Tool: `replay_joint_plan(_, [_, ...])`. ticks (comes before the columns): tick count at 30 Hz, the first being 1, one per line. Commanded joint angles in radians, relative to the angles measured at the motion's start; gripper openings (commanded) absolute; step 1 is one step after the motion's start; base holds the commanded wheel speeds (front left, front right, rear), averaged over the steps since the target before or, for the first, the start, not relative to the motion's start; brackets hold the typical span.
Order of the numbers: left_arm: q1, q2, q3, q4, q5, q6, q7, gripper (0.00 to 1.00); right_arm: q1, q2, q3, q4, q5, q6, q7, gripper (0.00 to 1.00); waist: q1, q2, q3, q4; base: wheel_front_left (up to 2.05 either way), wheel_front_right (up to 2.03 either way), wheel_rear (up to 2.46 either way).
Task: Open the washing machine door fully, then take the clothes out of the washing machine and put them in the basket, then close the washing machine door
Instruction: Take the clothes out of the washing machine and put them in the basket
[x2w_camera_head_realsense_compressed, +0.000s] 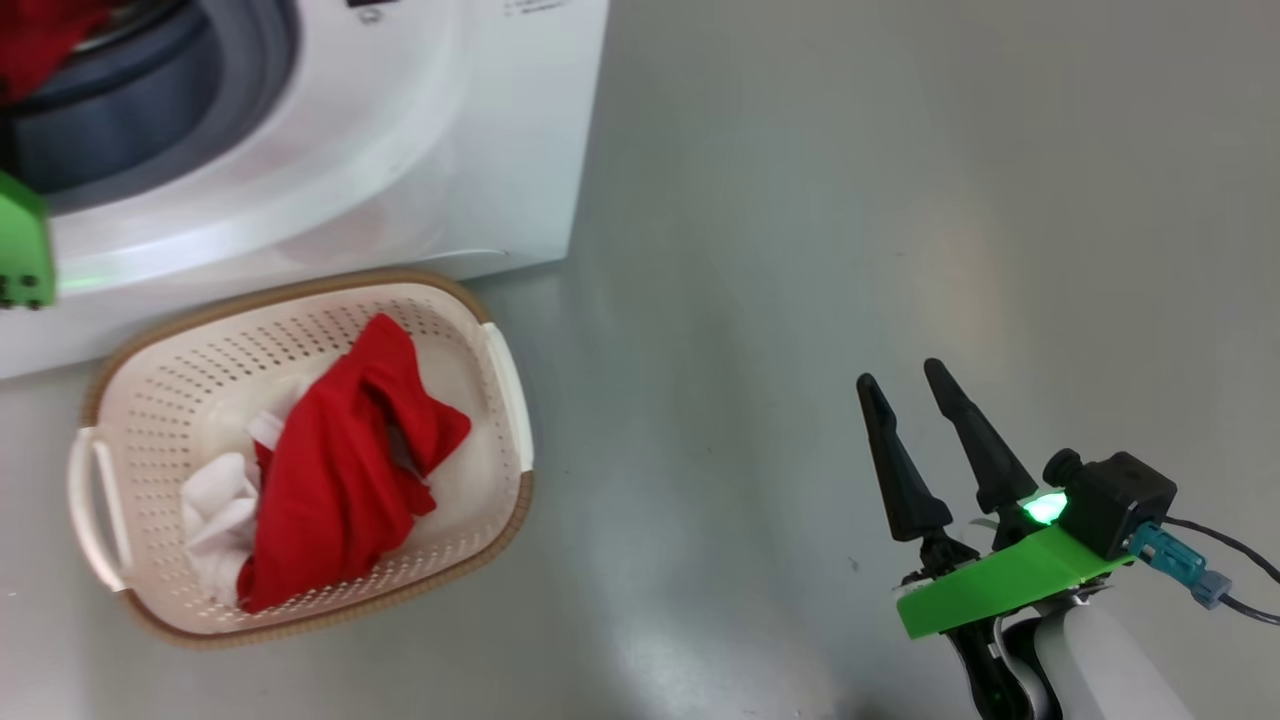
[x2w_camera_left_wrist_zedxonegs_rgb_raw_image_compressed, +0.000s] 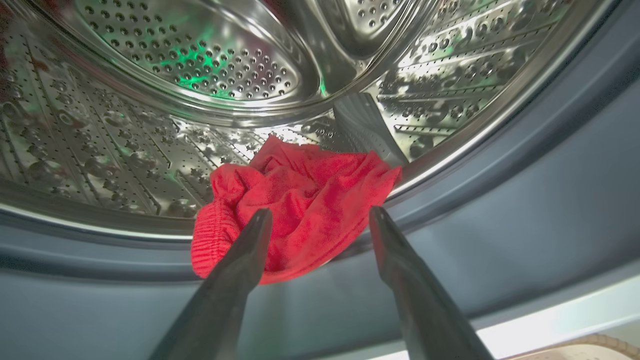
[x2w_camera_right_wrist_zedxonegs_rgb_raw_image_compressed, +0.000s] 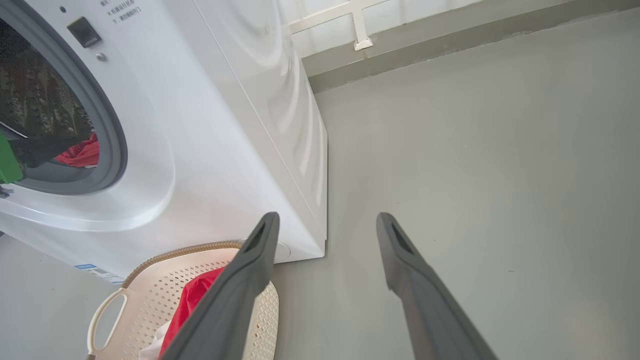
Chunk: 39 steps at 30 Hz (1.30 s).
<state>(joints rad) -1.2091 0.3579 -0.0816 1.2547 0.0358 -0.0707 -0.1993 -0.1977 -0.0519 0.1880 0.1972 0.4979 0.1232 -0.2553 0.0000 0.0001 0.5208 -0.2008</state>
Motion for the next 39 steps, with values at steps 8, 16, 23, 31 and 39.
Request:
replay_joint_plan(8, [-0.035, 0.117, -0.015, 0.018, 0.018, 0.02, 0.025, 1.0, -0.012, 0.001, 0.039, -0.034, 0.016, 0.008, -0.006, 1.0, 0.0, -0.0001, 0.05, -0.046, 0.0, 0.0, 0.0])
replay_joint_plan(16, [-0.041, 0.13, -0.025, 0.028, 0.011, 0.026, 0.035, 1.0, -0.016, 0.002, 0.042, -0.042, 0.013, 0.008, -0.006, 1.0, 0.0, -0.0001, 0.061, -0.049, 0.0, 0.0, 0.0])
replay_joint_plan(23, [-0.056, 0.137, -0.039, 0.031, 0.007, 0.038, 0.038, 1.0, -0.023, 0.002, 0.052, -0.049, 0.012, 0.008, -0.006, 1.0, 0.0, -0.0001, 0.076, -0.047, 0.0, 0.0, 0.0])
replay_joint_plan(31, [-0.055, 0.134, -0.047, 0.034, -0.006, 0.049, 0.022, 0.0, -0.025, 0.002, 0.051, -0.047, 0.014, 0.008, -0.006, 1.0, 0.0, -0.0001, 0.076, -0.042, 0.0, 0.0, 0.0])
replay_joint_plan(39, [-0.044, 0.105, -0.038, 0.029, -0.043, 0.047, -0.038, 0.0, -0.02, 0.002, 0.042, -0.041, 0.011, 0.008, -0.006, 1.0, 0.0, -0.0001, 0.048, -0.025, 0.0, 0.0, 0.0])
